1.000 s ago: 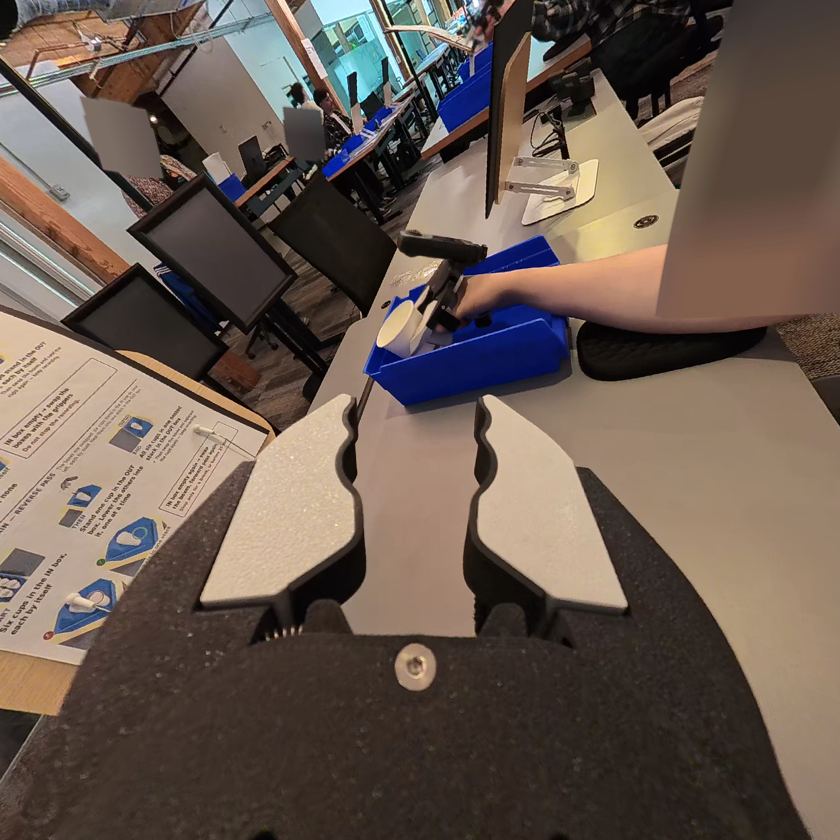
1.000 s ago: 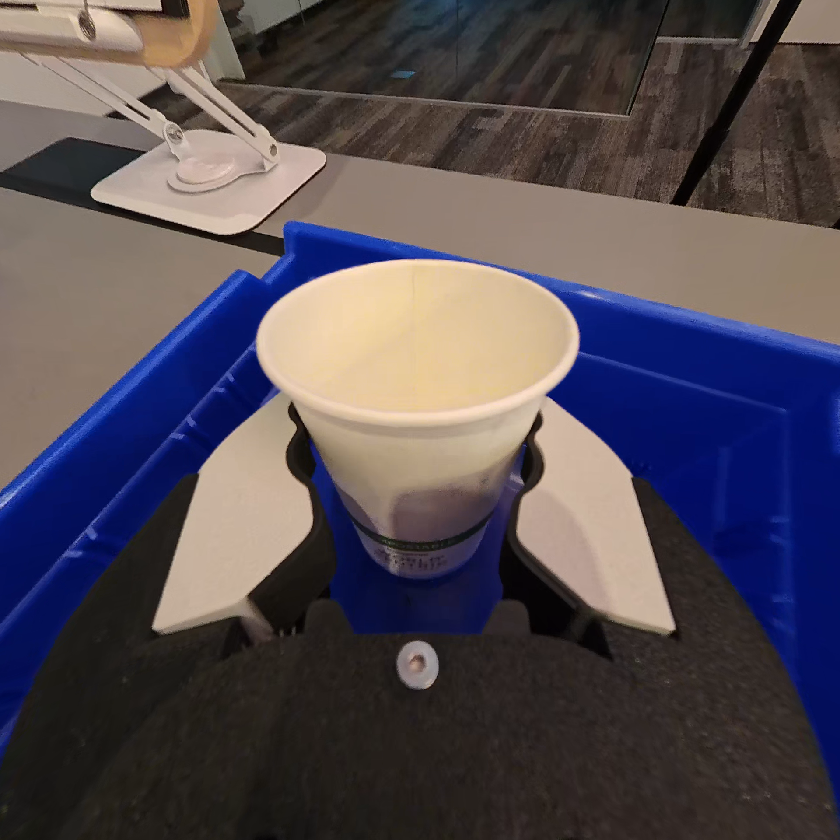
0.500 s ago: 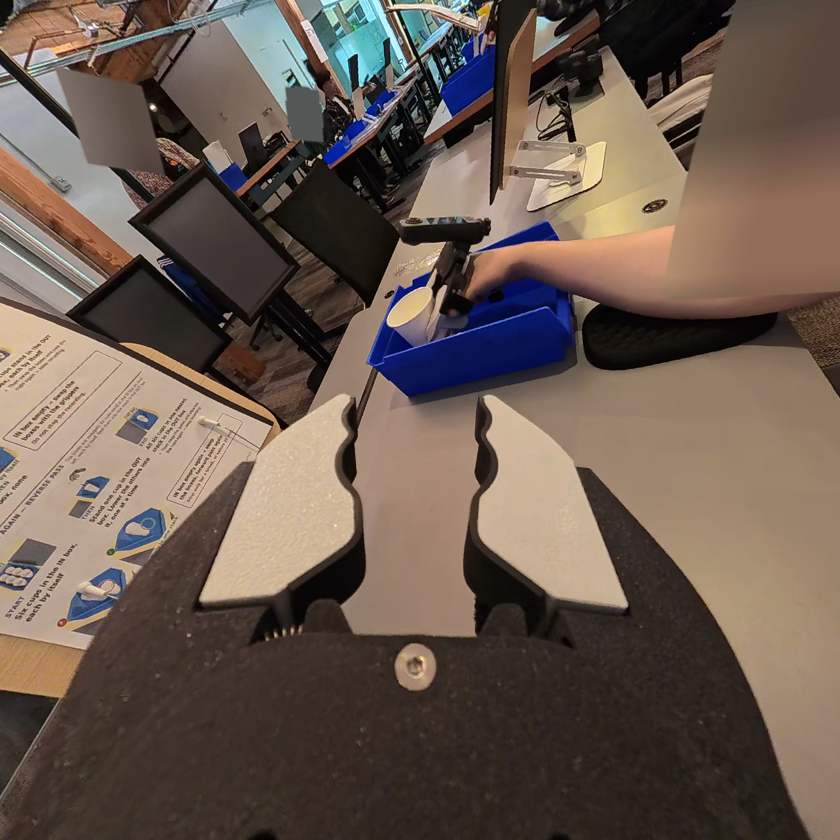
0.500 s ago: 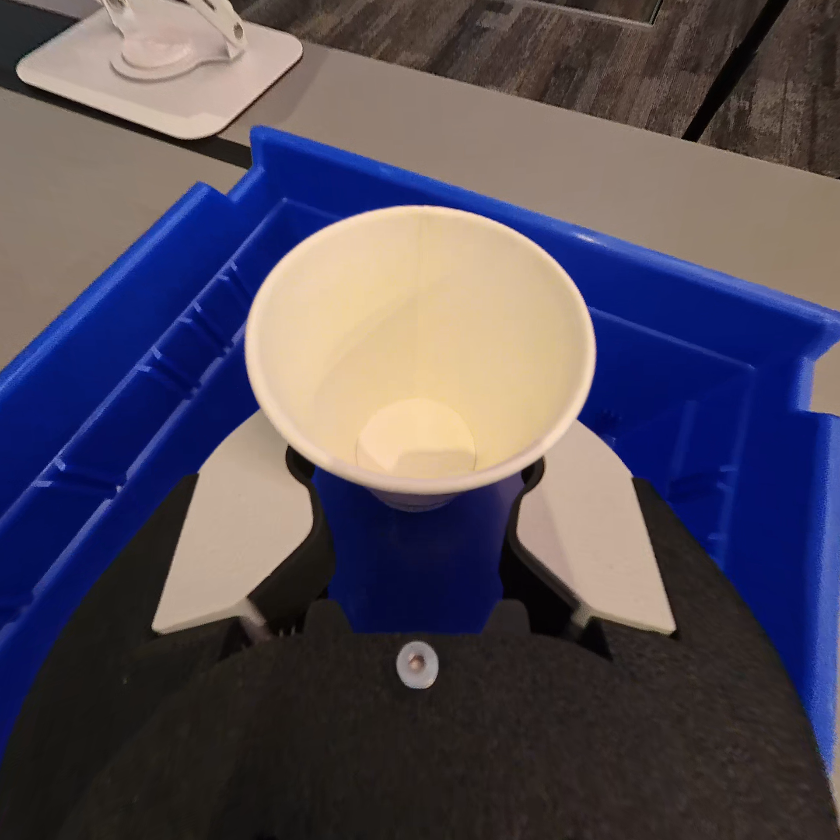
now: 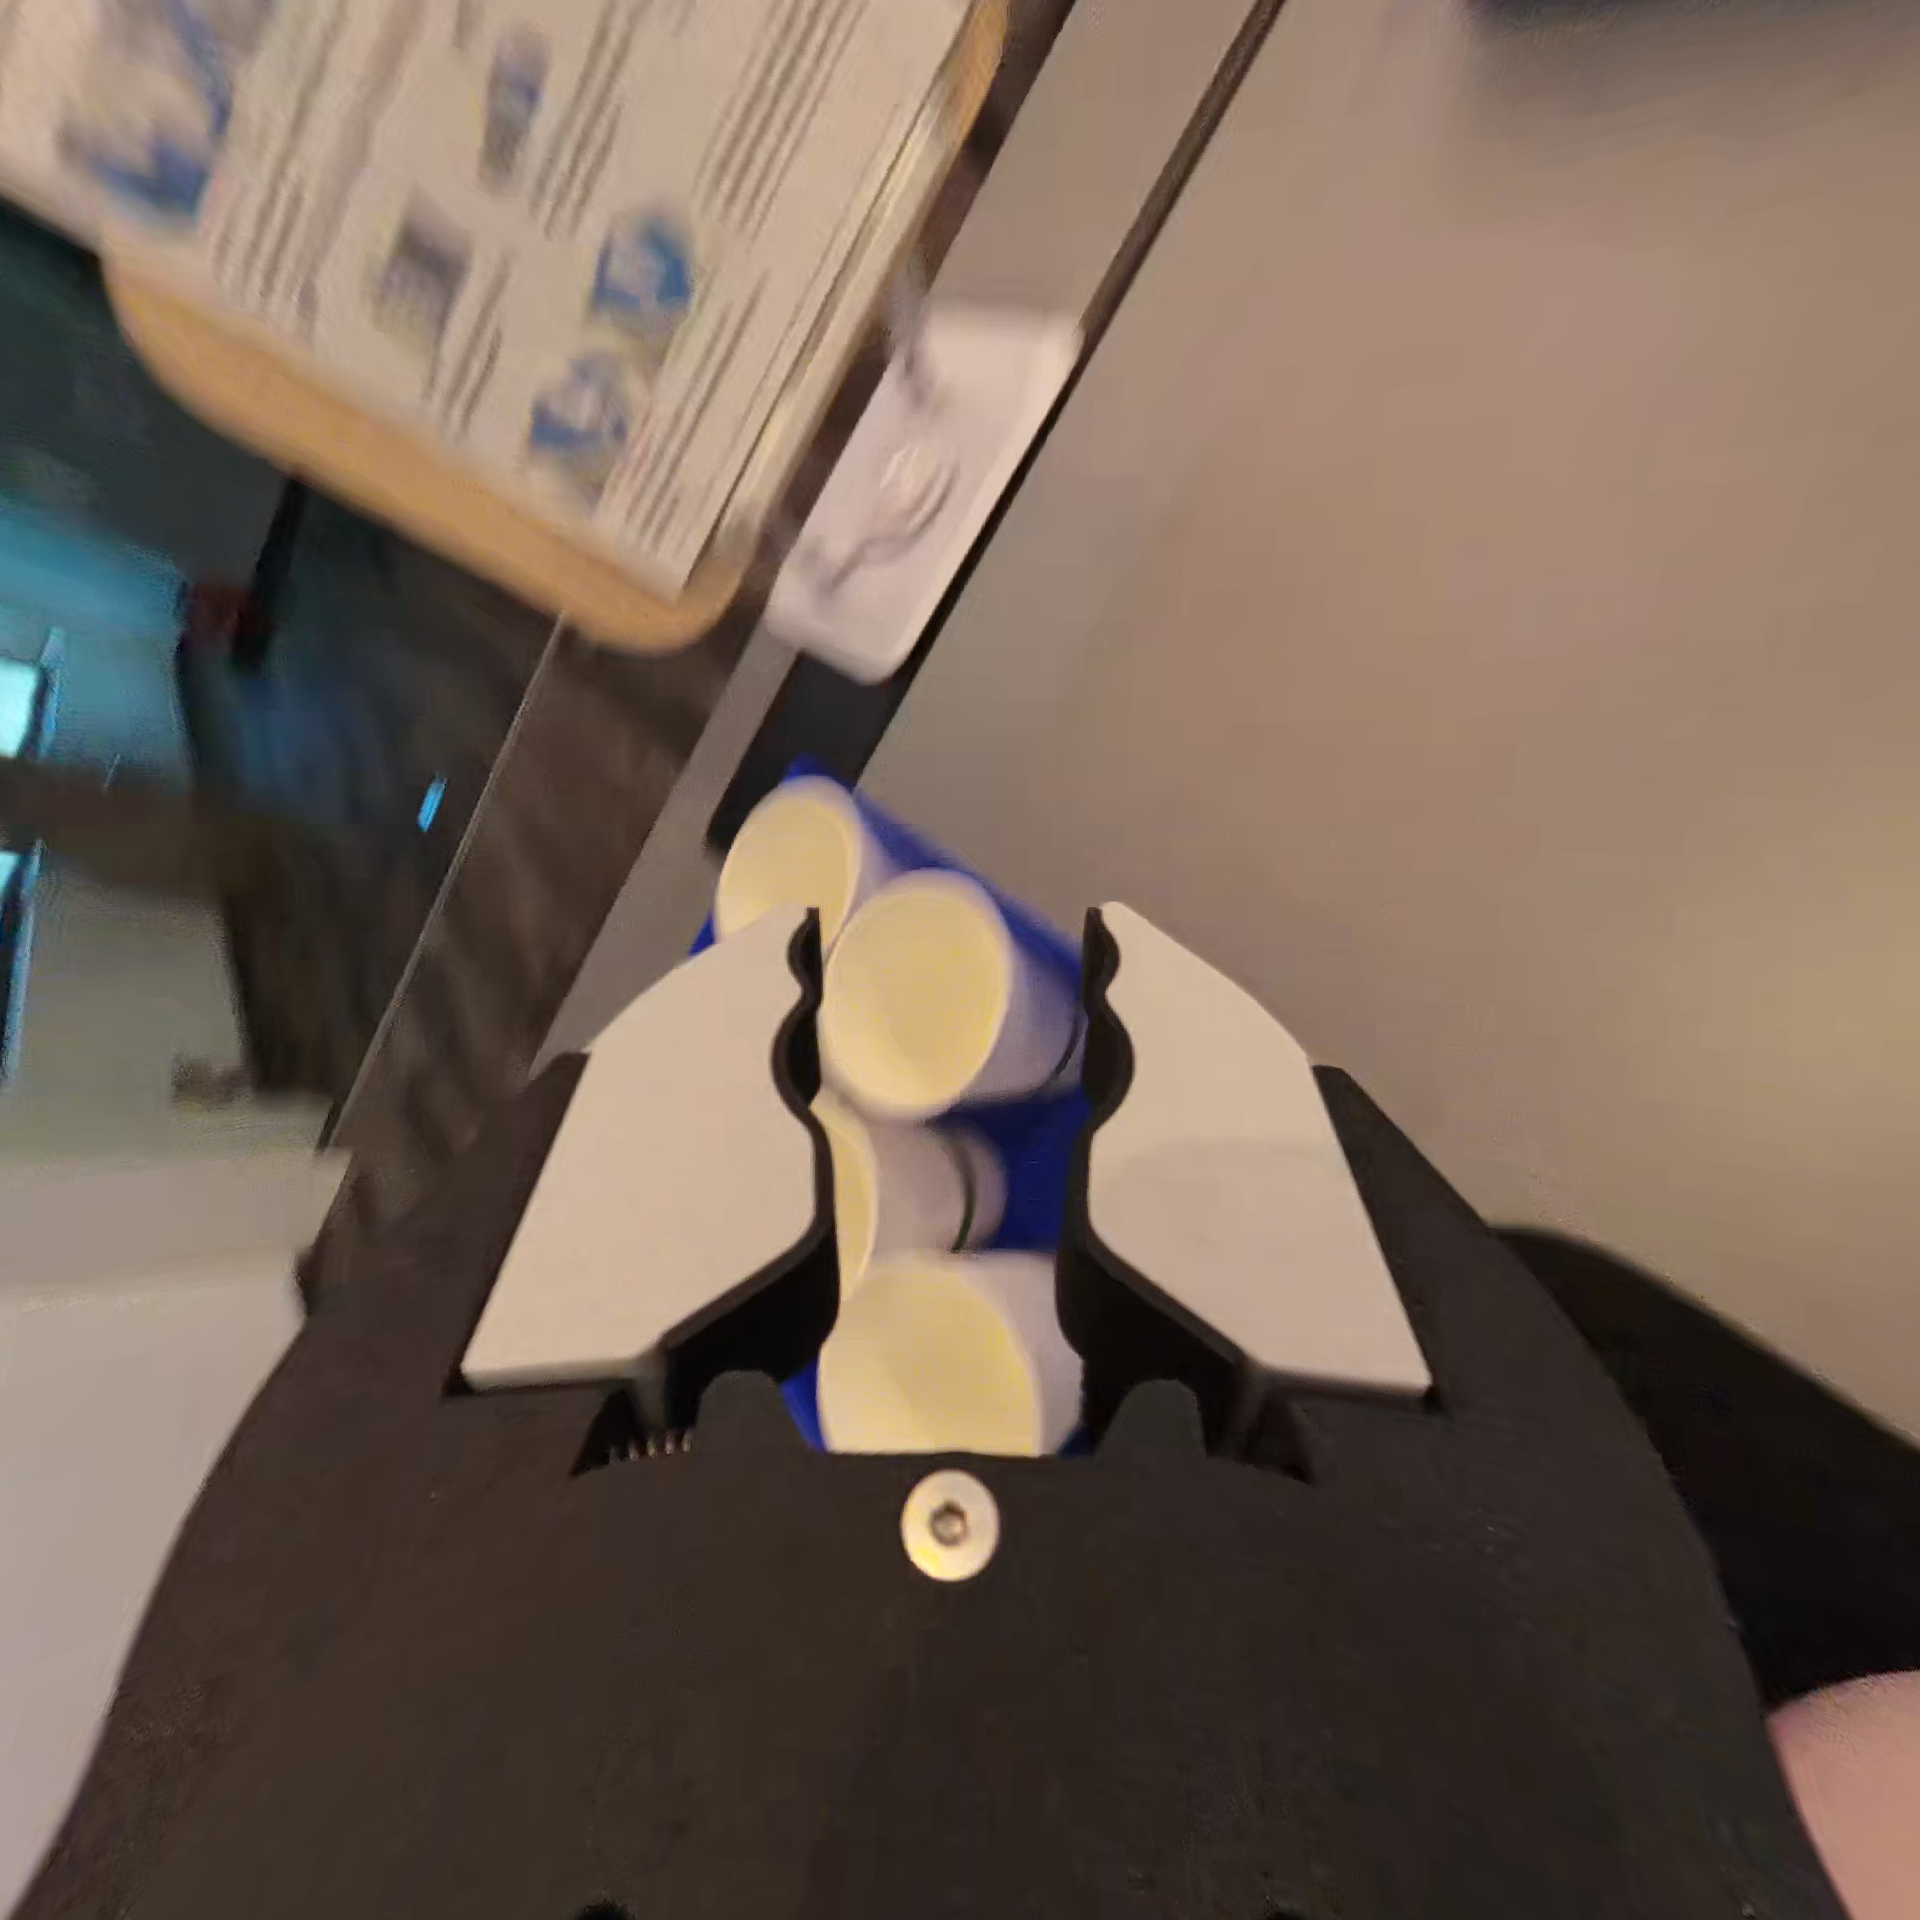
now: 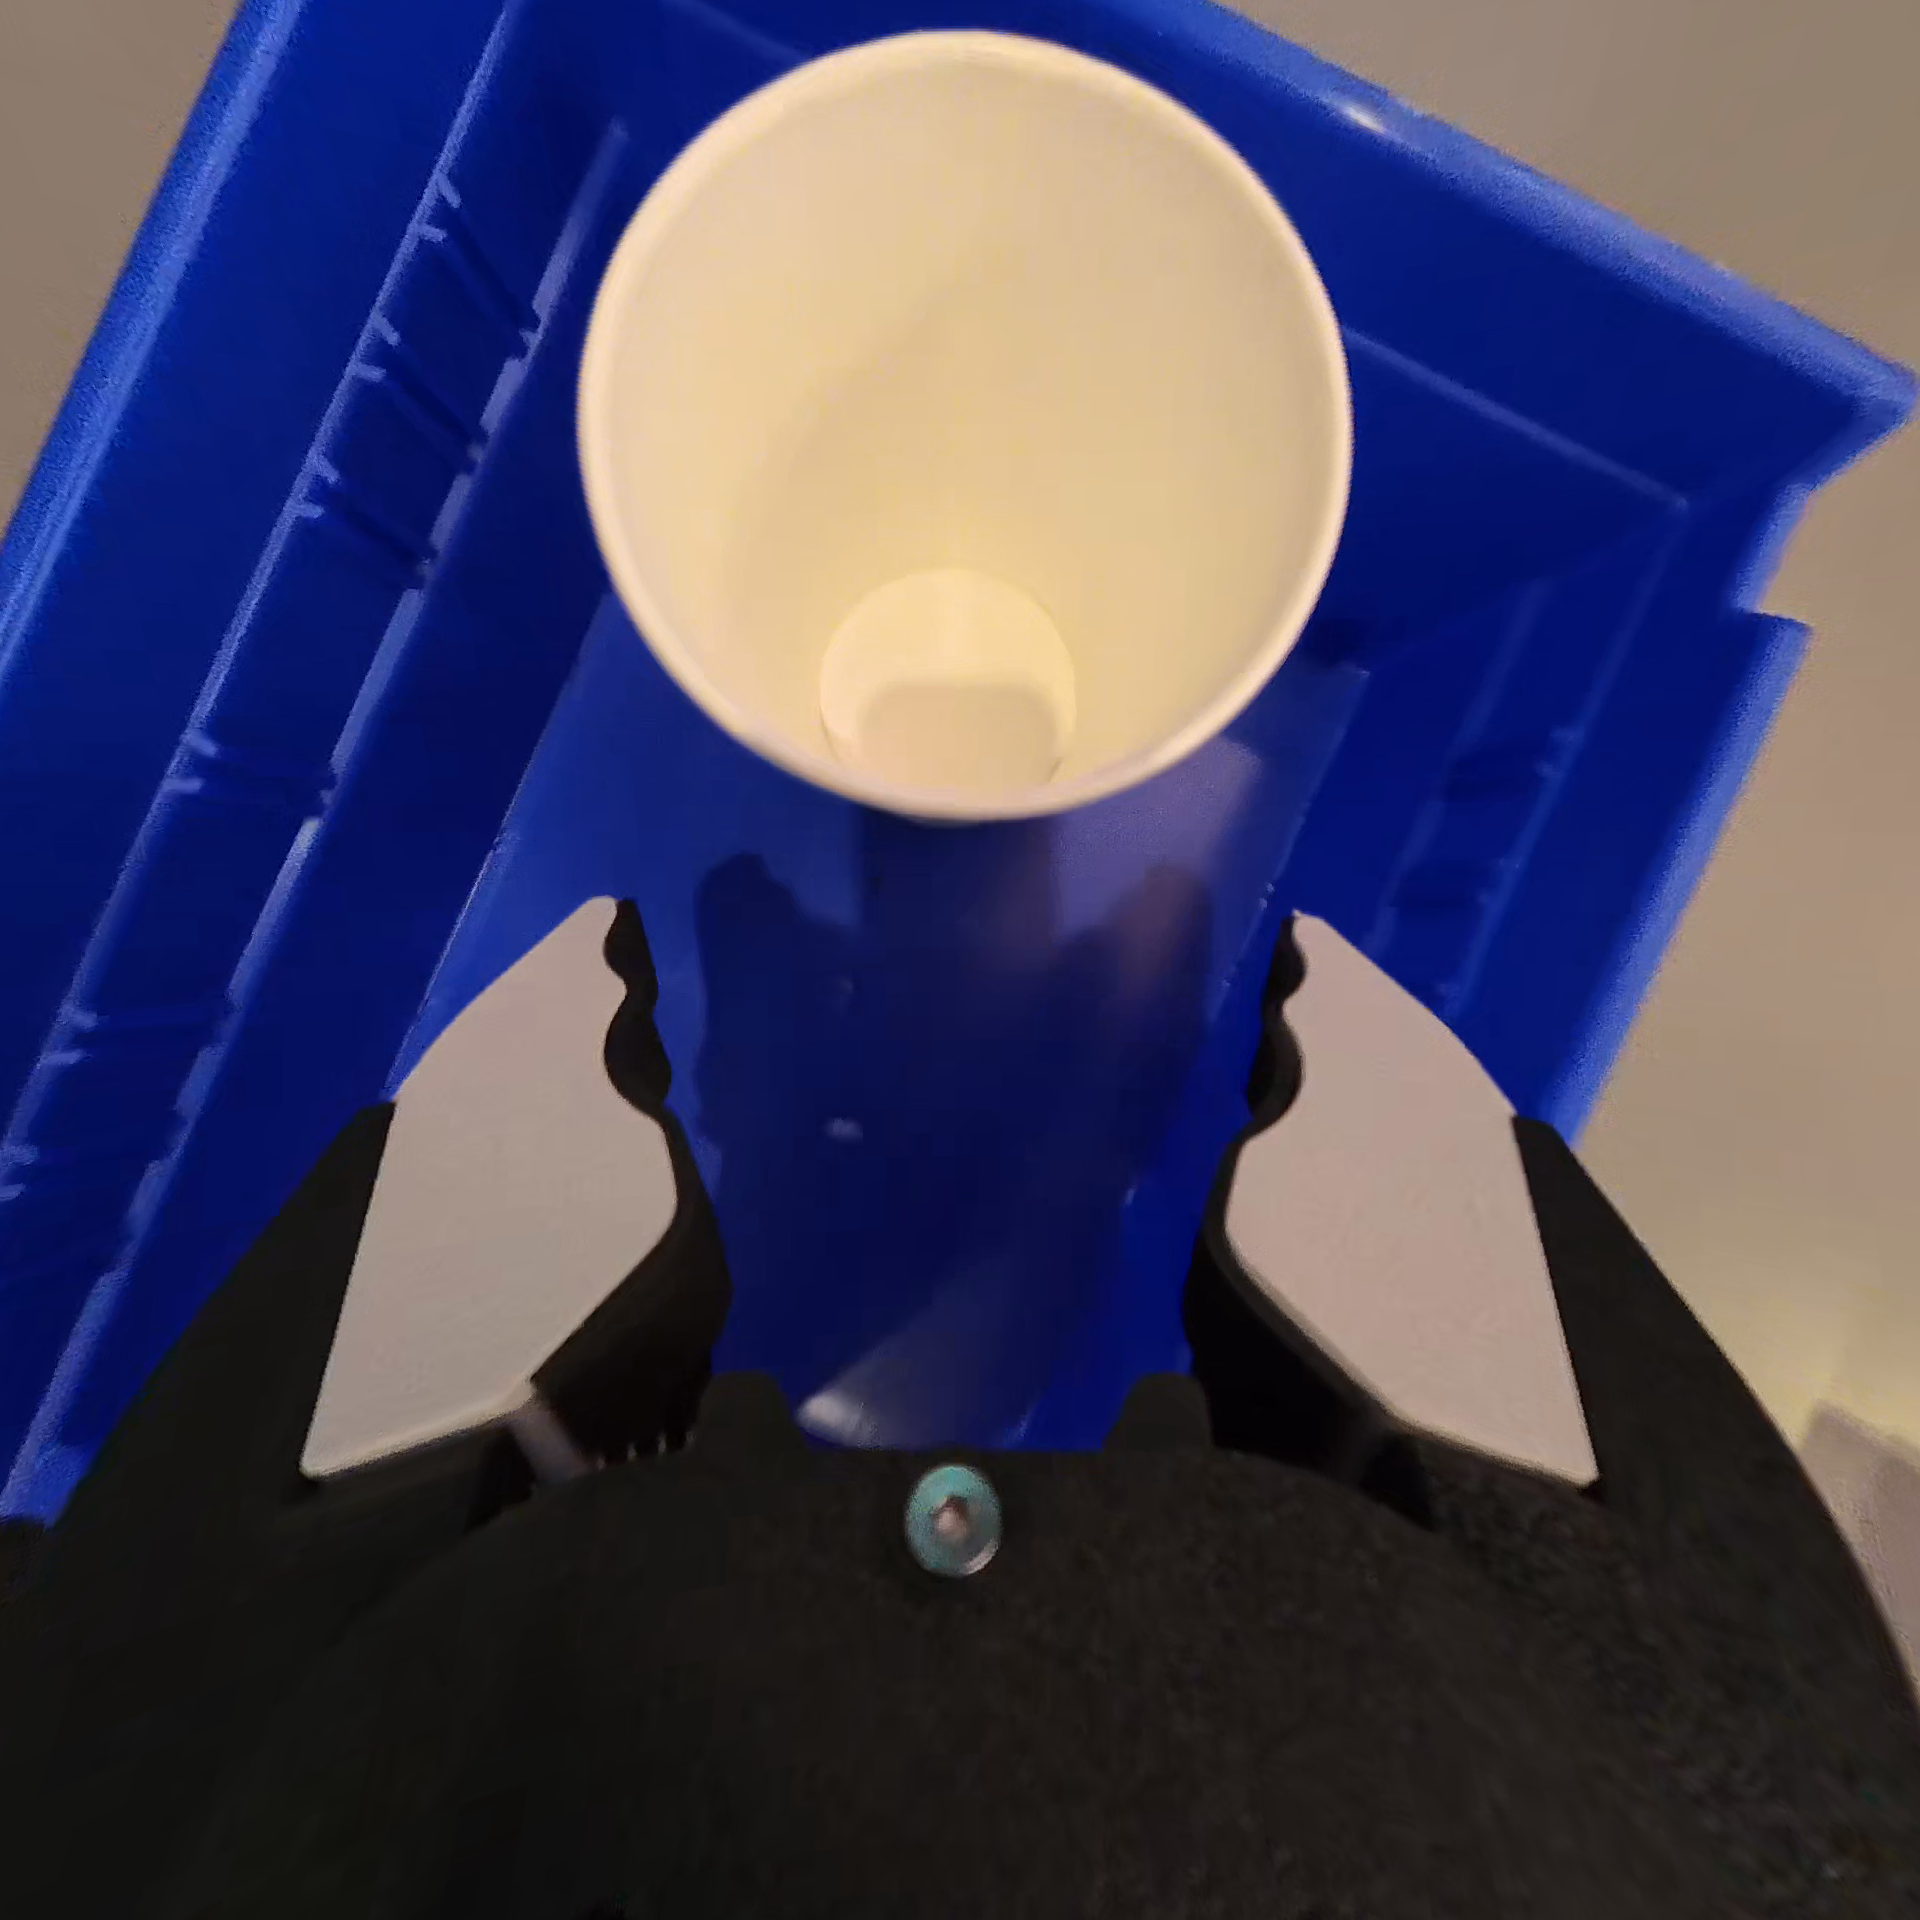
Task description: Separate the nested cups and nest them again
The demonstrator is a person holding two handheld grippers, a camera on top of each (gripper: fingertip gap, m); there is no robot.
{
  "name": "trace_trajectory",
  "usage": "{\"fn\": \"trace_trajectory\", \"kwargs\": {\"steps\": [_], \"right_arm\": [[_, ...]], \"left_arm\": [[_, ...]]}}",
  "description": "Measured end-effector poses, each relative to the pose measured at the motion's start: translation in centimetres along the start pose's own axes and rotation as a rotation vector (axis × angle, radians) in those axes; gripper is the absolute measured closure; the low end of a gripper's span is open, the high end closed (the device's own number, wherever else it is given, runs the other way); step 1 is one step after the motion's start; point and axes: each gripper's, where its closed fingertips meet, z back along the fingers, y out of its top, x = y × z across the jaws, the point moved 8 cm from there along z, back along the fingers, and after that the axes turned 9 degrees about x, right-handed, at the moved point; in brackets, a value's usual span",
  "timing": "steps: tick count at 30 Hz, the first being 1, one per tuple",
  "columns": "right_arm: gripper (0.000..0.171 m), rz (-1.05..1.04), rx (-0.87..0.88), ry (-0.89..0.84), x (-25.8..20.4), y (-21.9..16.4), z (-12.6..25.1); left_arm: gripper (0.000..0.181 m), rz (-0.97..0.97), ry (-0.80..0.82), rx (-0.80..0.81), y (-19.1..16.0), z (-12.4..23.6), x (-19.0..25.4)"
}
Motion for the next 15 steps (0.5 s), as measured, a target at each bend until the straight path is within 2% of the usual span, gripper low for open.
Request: {"fn": "trace_trajectory", "kwargs": {"steps": [2,4,9,15], "right_arm": [[0.061,0.001,0.011,-0.031,-0.1,0.4,1.6],[0.062,-0.012,0.055,-0.052,-0.2,1.1,3.1],[0.062,0.012,0.171,-0.085,-1.1,2.6,6.0],[0.063,0.075,0.203,-0.097,-2.4,3.6,7.2]], "left_arm": [[0.147,0.088,0.087,-0.186,-2.7,0.3,-1.3],[0.147,0.189,0.093,-0.331,-5.0,0.1,-1.8],[0.135,0.393,-0.068,-0.585,-9.3,-1.8,-1.0],[0.125,0.621,-0.164,-0.773,-12.9,-3.3,-0.6]]}}
